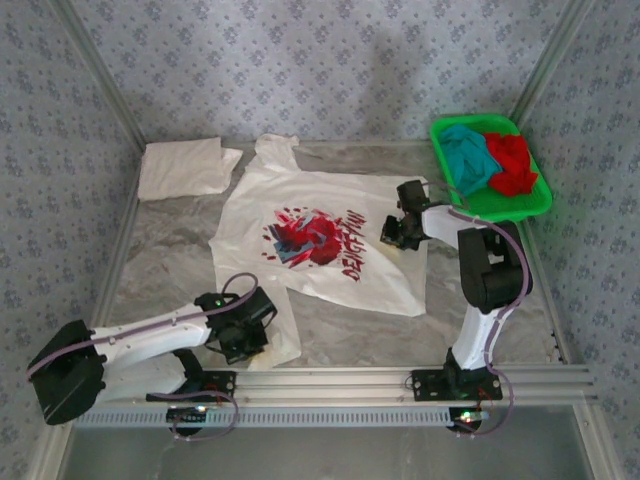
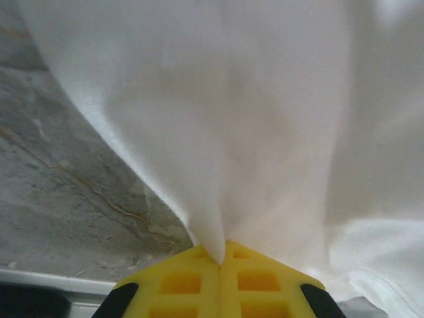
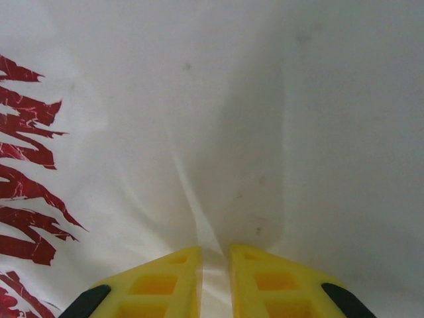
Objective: Fold and stack the t-shirts
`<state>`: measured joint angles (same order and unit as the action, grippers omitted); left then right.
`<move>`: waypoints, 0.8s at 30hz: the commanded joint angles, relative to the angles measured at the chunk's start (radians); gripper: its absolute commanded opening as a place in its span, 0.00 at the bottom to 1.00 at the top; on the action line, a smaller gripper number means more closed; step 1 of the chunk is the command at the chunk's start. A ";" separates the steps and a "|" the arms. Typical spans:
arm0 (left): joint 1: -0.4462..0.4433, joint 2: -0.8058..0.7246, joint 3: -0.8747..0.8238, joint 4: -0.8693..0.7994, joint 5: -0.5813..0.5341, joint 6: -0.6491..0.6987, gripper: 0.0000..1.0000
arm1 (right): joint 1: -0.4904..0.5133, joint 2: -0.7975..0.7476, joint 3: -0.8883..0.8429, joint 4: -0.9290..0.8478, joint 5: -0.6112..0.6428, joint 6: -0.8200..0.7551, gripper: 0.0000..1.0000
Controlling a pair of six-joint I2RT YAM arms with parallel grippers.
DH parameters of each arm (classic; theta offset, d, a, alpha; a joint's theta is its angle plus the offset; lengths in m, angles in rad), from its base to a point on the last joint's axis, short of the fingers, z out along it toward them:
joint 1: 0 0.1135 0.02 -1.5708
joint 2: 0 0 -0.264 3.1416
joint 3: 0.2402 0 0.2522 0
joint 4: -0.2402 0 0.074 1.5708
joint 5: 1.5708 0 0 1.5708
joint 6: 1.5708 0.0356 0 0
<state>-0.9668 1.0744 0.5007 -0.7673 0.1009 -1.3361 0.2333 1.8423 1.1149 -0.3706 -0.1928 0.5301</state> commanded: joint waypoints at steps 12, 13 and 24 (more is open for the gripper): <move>0.206 -0.132 0.238 -0.243 -0.095 0.226 0.00 | -0.099 -0.522 -0.263 -0.398 0.026 0.043 0.28; 0.221 -0.133 0.240 -0.241 -0.090 0.240 0.00 | -0.120 -0.548 -0.287 -0.417 0.021 0.051 0.33; 0.338 -0.198 0.256 -0.246 -0.101 0.330 0.00 | -0.238 -0.689 -0.493 -0.510 -0.166 0.044 0.41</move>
<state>-0.6388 0.8928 0.7300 -0.9718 0.0158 -1.0485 0.0013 1.1980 0.6678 -0.8268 -0.2699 0.5610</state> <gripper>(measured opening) 0.050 0.407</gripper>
